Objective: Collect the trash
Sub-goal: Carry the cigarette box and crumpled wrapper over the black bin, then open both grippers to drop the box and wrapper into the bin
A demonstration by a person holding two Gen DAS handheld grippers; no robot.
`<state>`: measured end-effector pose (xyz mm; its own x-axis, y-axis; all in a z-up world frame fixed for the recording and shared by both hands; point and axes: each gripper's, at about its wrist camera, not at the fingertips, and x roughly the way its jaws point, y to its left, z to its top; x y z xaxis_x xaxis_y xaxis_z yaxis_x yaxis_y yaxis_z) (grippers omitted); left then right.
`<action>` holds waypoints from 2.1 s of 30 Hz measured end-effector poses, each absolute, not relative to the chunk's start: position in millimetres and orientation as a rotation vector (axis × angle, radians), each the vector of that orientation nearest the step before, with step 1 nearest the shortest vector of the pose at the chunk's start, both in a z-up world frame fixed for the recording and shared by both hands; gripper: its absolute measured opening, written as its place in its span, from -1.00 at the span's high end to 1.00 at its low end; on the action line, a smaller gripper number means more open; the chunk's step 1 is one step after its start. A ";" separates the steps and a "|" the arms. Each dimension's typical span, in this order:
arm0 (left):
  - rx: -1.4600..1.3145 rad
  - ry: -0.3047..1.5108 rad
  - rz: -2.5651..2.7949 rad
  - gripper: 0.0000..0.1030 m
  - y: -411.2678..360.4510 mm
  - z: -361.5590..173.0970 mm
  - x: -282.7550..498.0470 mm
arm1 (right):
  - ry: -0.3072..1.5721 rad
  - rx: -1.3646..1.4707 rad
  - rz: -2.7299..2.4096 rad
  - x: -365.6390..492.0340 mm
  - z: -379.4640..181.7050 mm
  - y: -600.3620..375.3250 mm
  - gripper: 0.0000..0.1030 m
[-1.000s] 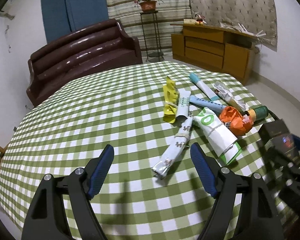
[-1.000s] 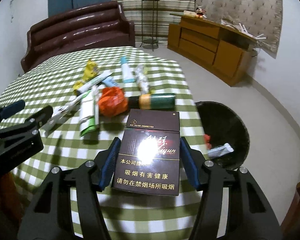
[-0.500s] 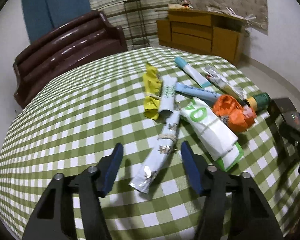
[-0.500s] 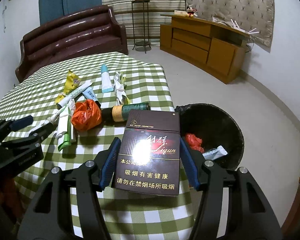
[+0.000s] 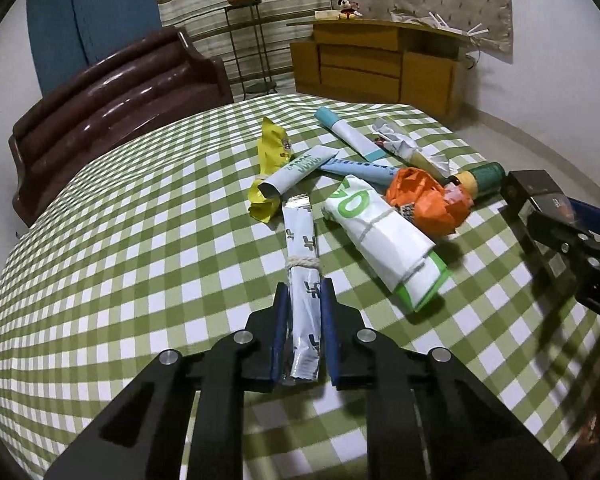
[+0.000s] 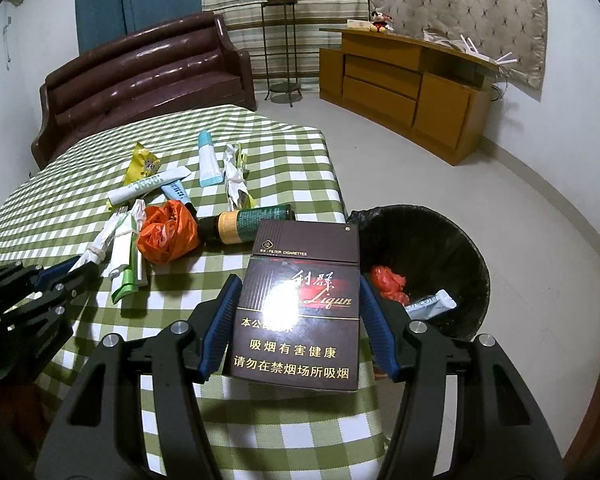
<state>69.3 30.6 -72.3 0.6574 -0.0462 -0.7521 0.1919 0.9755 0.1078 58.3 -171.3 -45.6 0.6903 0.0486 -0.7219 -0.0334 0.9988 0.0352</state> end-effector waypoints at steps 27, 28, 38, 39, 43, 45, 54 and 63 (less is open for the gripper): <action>0.096 0.642 -0.257 0.66 -61.3 -21.5 79.7 | 0.695 0.014 -0.110 78.7 -25.4 -253.9 -0.12; 0.100 0.643 -0.263 0.66 -69.0 -22.7 81.8 | 0.694 0.012 -0.117 81.0 -26.4 -258.0 -0.12; 0.135 0.657 -0.308 0.66 -122.7 -34.3 102.4 | 0.713 0.035 -0.148 97.5 -41.7 -294.8 -0.12; 0.139 0.661 -0.311 0.66 -127.8 -36.3 104.9 | 0.713 0.037 -0.150 97.9 -42.7 -296.4 -0.12; 0.149 0.678 -0.321 0.66 -139.8 -41.6 112.8 | 0.715 0.049 -0.155 103.3 -47.4 -307.2 -0.12; 0.154 0.691 -0.327 0.66 -146.3 -43.4 118.0 | 0.718 0.054 -0.153 106.5 -49.5 -311.4 -0.12; 0.177 0.710 -0.327 0.66 -164.6 -46.9 137.2 | 0.714 0.066 -0.153 115.2 -55.4 -324.6 -0.12; 0.182 0.746 -0.309 0.14 -175.9 -53.5 151.3 | 0.721 0.096 -0.157 118.2 -62.6 -332.3 -0.22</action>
